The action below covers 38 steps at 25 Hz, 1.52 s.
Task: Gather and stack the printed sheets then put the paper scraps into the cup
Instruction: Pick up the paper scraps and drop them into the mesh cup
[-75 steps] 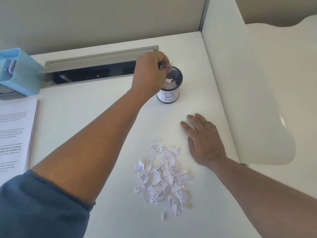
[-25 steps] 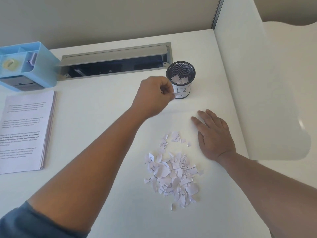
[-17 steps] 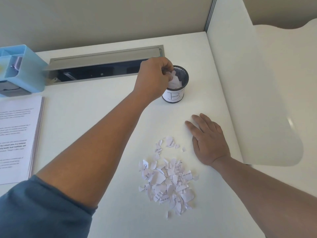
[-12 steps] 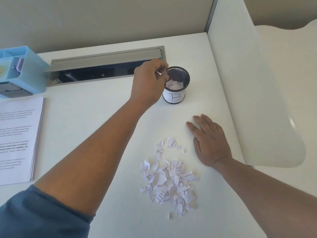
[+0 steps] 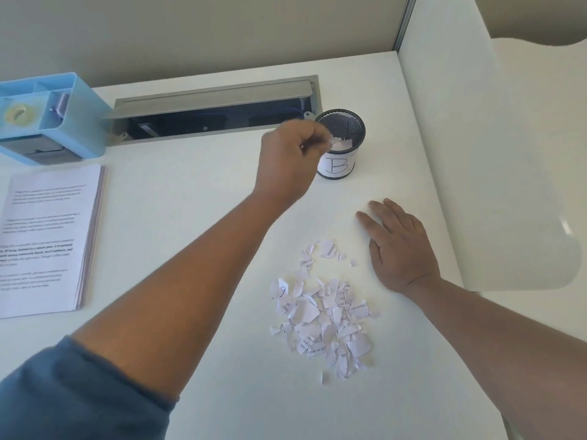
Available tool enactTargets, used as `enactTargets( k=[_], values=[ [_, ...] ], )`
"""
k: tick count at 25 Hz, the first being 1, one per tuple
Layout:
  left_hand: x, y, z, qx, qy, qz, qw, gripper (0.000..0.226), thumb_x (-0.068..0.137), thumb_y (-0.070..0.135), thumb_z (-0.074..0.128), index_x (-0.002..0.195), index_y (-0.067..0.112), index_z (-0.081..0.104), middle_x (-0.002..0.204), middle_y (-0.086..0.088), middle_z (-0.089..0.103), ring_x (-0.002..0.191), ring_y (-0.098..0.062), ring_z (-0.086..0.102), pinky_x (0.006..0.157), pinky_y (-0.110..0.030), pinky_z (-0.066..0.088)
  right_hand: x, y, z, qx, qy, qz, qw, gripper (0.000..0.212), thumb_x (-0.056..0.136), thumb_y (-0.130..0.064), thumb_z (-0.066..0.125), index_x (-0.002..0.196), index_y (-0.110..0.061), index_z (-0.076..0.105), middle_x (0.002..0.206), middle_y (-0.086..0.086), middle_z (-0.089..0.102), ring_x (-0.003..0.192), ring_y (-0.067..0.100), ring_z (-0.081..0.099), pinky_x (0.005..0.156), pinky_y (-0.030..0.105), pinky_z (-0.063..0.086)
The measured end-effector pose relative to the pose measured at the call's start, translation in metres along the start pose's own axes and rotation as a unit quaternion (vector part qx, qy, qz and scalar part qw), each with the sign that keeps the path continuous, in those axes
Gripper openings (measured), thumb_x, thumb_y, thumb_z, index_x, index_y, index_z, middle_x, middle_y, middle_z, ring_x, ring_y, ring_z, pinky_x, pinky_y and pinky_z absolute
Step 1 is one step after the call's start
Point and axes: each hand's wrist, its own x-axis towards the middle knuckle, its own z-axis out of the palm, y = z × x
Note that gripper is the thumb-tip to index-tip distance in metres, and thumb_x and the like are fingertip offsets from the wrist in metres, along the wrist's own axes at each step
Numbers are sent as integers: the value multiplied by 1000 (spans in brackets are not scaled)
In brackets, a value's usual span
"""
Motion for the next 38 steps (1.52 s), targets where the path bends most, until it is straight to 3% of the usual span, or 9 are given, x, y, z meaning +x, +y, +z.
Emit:
enactTargets(
  k=[3,9,12,16,18,22,25,33,38],
  values=[
    [32,12,8,33,-31,4,999,4,80,10,78,83,11,77,76,7,72,76,-15,68,78,-35,58,0,0,0,3,-3,6,1000,55,93,-22,33,143,-19,56,153,9,48,145,36,38,111,45,28],
    [47,8,14,75,-45,-45,995,33,71,12,87,74,23,57,77,6,67,76,-15,59,68,-31,53,1,1,-1,10,-6,0,1000,54,94,-22,33,142,-17,57,152,9,49,144,36,39,110,47,35],
    [47,10,13,64,-40,-25,997,19,77,4,75,79,18,62,81,3,71,81,-20,67,75,-39,58,1,1,-1,10,-7,1,1000,54,93,-22,34,141,-18,57,152,9,49,144,36,39,110,47,34],
    [7,-10,9,65,35,43,996,10,87,3,62,90,12,64,91,7,65,82,-18,59,76,-26,50,1,1,-2,16,-4,0,1000,54,93,-21,34,141,-17,58,151,9,50,144,37,40,109,47,35],
    [-28,-44,8,99,34,42,994,12,88,4,62,95,14,66,96,4,64,86,-21,58,80,-33,51,1,1,-2,19,-1,-2,1000,54,93,-21,35,141,-17,58,151,10,50,143,37,40,109,47,34],
    [-87,-105,0,200,-53,-23,978,23,96,27,67,117,22,74,126,2,67,118,-27,57,101,-50,48,0,0,-2,18,0,0,1000,54,93,-22,34,141,-18,58,151,11,50,143,38,41,109,45,29],
    [-105,-116,-5,268,-137,-61,952,44,105,49,49,145,34,56,163,9,38,154,-19,25,124,-43,19,1,-1,-3,19,-2,0,1000,55,93,-22,33,141,-17,59,151,11,51,143,38,42,109,46,29],
    [-104,-115,-3,315,-145,-57,936,52,105,58,36,153,39,44,169,12,25,158,-14,11,125,-38,6,3,-22,-12,107,14,64,992,46,91,-22,44,130,-14,67,139,8,62,136,35,50,108,52,43],
    [-103,-113,-2,333,-145,-58,930,54,105,57,34,156,40,39,170,11,22,158,-14,9,126,-38,5,12,-82,-33,201,-140,83,966,57,94,-50,61,141,-20,55,137,-4,52,128,23,42,104,39,42]
  ],
)
